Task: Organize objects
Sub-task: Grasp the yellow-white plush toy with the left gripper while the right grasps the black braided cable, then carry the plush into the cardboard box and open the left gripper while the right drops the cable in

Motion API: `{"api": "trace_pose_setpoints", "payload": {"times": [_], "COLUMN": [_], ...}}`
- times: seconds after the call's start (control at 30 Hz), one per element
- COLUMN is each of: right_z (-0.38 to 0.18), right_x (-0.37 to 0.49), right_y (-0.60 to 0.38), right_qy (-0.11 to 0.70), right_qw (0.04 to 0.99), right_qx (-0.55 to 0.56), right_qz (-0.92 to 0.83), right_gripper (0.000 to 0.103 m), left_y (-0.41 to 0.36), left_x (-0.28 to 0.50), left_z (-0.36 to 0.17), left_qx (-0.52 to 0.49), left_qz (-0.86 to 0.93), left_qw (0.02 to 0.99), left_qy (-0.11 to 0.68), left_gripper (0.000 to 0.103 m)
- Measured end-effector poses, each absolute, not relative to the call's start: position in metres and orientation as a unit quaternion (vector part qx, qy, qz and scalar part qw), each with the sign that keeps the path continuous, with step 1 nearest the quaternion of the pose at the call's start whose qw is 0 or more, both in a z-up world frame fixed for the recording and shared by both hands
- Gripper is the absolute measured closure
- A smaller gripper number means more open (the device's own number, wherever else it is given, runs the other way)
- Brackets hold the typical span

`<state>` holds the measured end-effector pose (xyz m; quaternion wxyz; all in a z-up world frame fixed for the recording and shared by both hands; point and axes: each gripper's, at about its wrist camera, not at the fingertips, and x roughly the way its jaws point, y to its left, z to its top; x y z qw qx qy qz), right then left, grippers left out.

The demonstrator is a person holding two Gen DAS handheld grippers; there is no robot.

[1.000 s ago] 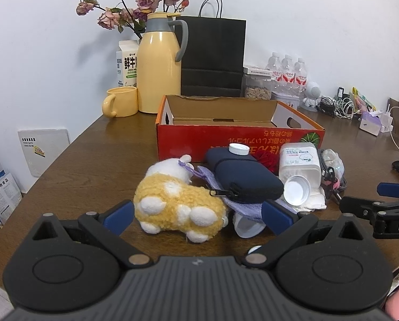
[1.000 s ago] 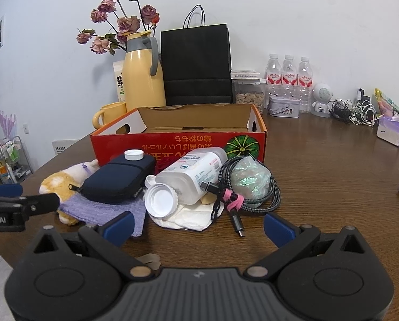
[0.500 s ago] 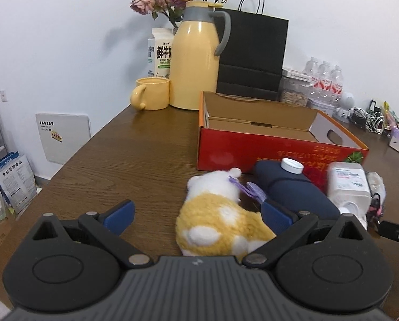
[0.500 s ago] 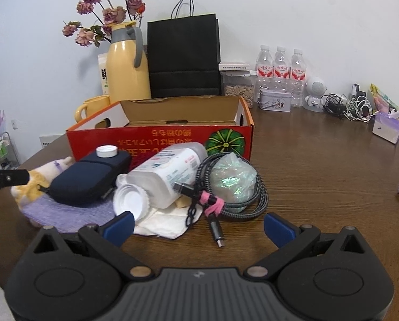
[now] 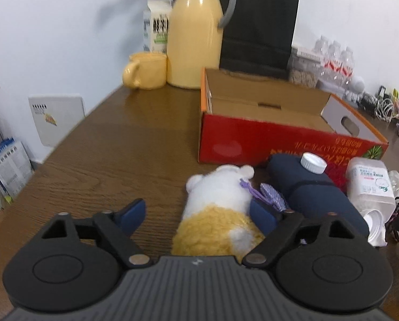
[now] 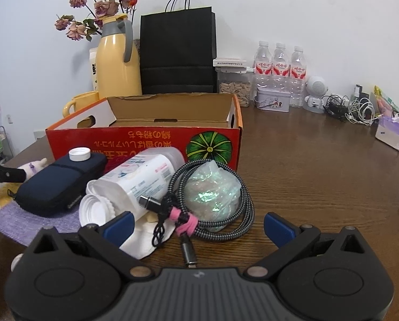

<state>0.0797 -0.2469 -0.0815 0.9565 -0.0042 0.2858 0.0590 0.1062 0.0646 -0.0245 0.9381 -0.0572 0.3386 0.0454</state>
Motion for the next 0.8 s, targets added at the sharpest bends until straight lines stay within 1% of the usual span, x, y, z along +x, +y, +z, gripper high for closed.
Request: {"api": "trace_pose_setpoints", "payload": {"times": [0.1, 0.27, 0.3, 0.4, 0.6, 0.8], "right_z": [-0.084, -0.086, -0.086, -0.087, -0.087, -0.09], "right_x": [0.087, 0.103, 0.106, 0.115, 0.132, 0.14], "right_y": [-0.25, -0.257, -0.259, -0.26, -0.272, -0.281], "right_qy": [0.29, 0.297, 0.299, 0.302, 0.311, 0.313], "right_qw": [0.955, 0.95, 0.949, 0.945, 0.936, 0.932], "right_qx": [-0.01, -0.024, -0.027, -0.044, -0.046, -0.034], "right_qz": [0.067, 0.089, 0.096, 0.117, 0.159, 0.182], "right_gripper": [0.0, 0.0, 0.0, 0.0, 0.0, 0.0], "left_y": [0.066, 0.066, 0.066, 0.064, 0.063, 0.068], "left_x": [0.114, 0.119, 0.119, 0.118, 0.113, 0.104], "left_z": [-0.031, -0.035, -0.035, -0.035, -0.03, -0.022], "left_qx": [-0.066, -0.079, -0.084, -0.088, -0.084, -0.089], "left_qz": [0.042, 0.032, 0.031, 0.022, 0.027, 0.034], "left_qw": [0.932, 0.928, 0.927, 0.927, 0.932, 0.939], "left_qy": [0.353, 0.363, 0.365, 0.363, 0.35, 0.331], "left_gripper": [0.019, 0.026, 0.03, 0.049, 0.054, 0.055]}}
